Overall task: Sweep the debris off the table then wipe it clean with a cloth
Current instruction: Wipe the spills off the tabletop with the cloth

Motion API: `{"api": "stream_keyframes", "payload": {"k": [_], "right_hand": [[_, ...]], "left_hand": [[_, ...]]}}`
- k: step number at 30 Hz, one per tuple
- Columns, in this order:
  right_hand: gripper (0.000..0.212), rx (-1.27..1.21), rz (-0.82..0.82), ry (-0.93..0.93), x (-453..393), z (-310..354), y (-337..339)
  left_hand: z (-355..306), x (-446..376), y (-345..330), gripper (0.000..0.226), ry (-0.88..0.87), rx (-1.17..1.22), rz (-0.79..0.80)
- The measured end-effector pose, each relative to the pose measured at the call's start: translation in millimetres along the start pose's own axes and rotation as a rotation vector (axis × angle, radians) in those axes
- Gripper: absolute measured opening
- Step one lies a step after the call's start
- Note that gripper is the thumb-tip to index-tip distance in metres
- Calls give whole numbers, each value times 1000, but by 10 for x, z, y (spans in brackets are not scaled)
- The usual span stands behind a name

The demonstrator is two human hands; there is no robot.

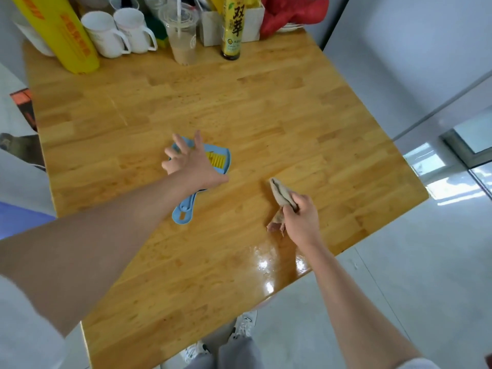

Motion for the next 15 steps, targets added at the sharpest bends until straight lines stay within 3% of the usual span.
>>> {"api": "stream_keyframes", "payload": {"k": [3, 9, 15], "right_hand": [[28, 5, 20, -15, -56, -213, 129], [29, 120, -156, -24, -310, -655, 709], [30, 193, -171, -39, -675, -936, 1105]], "left_hand": [[-650, -4, -45, 134, -78, 37, 33], [-1838, -98, -280, 137, -278, 27, 108], [-2417, -211, -553, 141, -444, -72, 111]]}}
Point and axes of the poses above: each hand's wrist, its own x-axis away from the middle knuckle, its own y-axis out of the back of the hand, z = x × y, the point moved 3 cm from there along -x, towards the middle knuckle, and after that the axes turned 10 degrees about x, right-handed, at the moved point
